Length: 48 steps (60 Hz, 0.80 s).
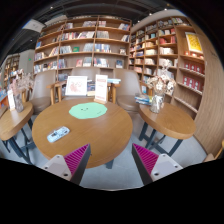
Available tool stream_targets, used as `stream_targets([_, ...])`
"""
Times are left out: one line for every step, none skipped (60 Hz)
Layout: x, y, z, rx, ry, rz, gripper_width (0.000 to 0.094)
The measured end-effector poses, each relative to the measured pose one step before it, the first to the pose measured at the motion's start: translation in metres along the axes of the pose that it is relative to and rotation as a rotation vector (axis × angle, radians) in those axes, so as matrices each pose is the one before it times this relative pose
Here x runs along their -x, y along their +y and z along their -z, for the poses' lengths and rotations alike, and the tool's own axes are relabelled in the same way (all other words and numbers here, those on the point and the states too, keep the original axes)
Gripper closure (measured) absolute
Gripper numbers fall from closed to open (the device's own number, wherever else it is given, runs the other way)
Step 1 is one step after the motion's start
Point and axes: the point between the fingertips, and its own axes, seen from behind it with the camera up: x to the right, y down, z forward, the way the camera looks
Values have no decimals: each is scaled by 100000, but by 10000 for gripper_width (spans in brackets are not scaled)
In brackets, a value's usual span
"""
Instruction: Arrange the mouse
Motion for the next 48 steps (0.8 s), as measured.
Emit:
stream_targets([98, 67, -4, 196, -442, -48, 80])
stream_targets([129, 72, -5, 199, -438, -119, 81])
stream_targets([186, 72, -14, 220, -434, -130, 80])
stream_targets([256, 110, -12, 260, -421, -163, 81])
stream_targets([323, 117, -15, 243, -404, -84, 79])
stream_targets([368, 140, -55, 138, -441, 32, 79])
stream_targets([18, 31, -127, 130, -513, 163, 81])
stream_targets([498, 144, -104, 188, -365, 219, 81])
stream_targets([451, 137, -76, 269, -250, 308, 80])
stream_targets([323, 164, -61, 274, -242, 362, 80])
stream_targets([350, 139, -77, 255, -229, 333, 81])
stream_targets([404, 118, -78, 200, -292, 345, 81])
stream_targets([460, 129, -77, 233, -342, 276, 80])
stream_targets([475, 135, -57, 261, -414, 194, 80])
stream_targets([471, 141, -73, 255, -530, 101, 81])
stream_targets([521, 123, -38, 217, -557, -31, 80])
stream_targets([529, 80, -28, 105, -608, -81, 80])
stream_targets([530, 57, -36, 37, -586, -48, 82])
stream_targets([531, 30, -25, 92, -534, 12, 80])
stream_targets([507, 72, -26, 189, -536, 120, 81])
stream_targets([508, 76, -63, 235, -528, 202, 81])
stream_targets([514, 133, -37, 329, -556, 246, 84])
stream_targets([525, 108, -30, 345, -570, 261, 83])
stream_targets([530, 83, -65, 304, -560, 243, 82])
stream_targets([524, 75, -53, 268, -544, 248, 83])
stream_targets([577, 107, -39, 239, -578, 246, 79])
stream_targets([576, 92, -56, 154, -635, 335, 79])
stream_targets([637, 53, -29, 81, -697, 406, 81])
stream_targets([695, 57, -59, 136, -738, 479, 80])
stream_targets([653, 39, -49, 126, -792, 531, 82])
stream_targets([652, 55, -53, 157, -696, 516, 81])
stream_targets([494, 6, -108, 166, -722, 478, 81])
stream_targets([613, 59, -58, 133, -629, 382, 83])
stream_targets([648, 49, -34, 123, -707, 345, 81])
stream_targets([660, 41, -28, 84, -738, 374, 80])
stream_targets([633, 23, -31, 43, -757, 382, 80])
stream_targets([609, 6, -49, -21, -749, 419, 80])
stream_targets([562, 0, -96, -16, -708, 451, 81])
stream_targets([537, 3, -64, -38, -655, 405, 80])
stream_targets([546, -57, -70, -41, -600, 374, 80])
stream_targets([536, -35, -120, -56, -628, 327, 79])
stream_targets([511, -9, -82, -14, -568, 296, 80])
stream_targets([496, -20, -78, -65, -537, 185, 80])
stream_targets([445, -47, -77, -123, -476, 65, 80])
stream_targets([438, -93, -80, -177, -412, -22, 80])
stream_targets([372, -81, -98, -253, -366, -37, 81])
stream_targets([364, -29, -126, -232, -332, -1, 80])
stream_targets([350, -64, -103, -208, -238, 17, 78])
